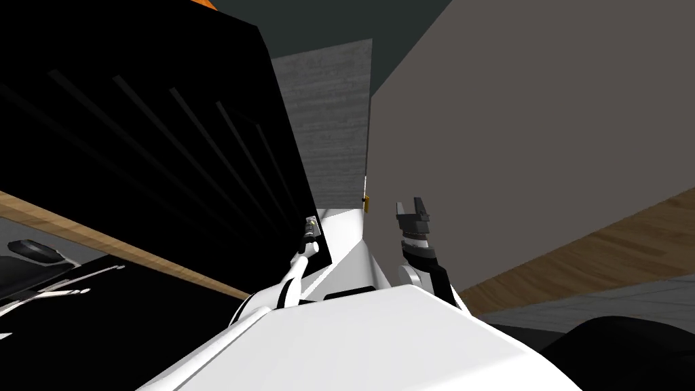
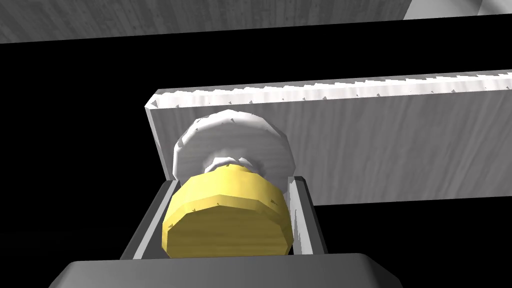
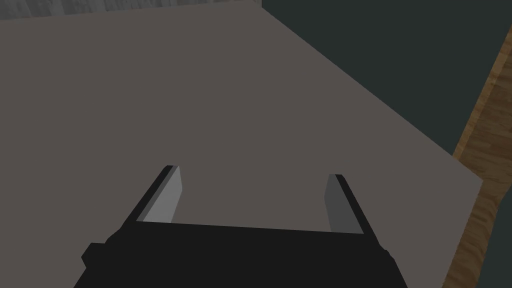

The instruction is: Push the door open

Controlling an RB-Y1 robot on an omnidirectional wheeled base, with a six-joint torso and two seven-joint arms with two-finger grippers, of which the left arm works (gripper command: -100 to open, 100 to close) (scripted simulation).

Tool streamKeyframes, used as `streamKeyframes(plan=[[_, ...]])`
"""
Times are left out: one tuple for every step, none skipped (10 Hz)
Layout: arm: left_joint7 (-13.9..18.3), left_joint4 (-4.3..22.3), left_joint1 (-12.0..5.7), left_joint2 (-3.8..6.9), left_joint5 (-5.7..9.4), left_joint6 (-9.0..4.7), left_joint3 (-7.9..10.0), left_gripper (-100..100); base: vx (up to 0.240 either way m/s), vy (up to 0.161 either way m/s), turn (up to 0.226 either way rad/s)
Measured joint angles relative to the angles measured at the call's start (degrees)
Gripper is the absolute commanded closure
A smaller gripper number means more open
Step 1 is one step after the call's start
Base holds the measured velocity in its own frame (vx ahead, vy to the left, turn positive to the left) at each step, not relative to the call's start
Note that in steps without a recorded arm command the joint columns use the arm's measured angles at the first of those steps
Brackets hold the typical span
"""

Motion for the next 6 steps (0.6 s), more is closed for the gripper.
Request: streamKeyframes(plan=[[-0.55, 0.29, -0.10, -0.22, 0.14, -0.39, 0.71, 100, 0.183, -0.042, 0.055], [-1.15, -0.29, 0.18, -0.60, 0.25, -0.21, 1.33, 100, 0.176, -0.028, 0.061], [-1.62, -0.43, 0.16, -0.85, 0.35, -0.12, 1.88, 100, 0.182, -0.047, 0.060], [-2.15, -0.45, 0.09, -1.12, 0.47, -0.18, 2.51, 100, 0.085, -0.022, 0.029], [-2.24, -0.54, -0.01, -1.05, 0.51, -0.26, 2.64, 100, 0.111, 0.020, -0.045], [-2.67, 0.02, -0.08, -0.72, 1.10, -0.75, 3.06, 100, 0.181, 0.038, -0.046]])
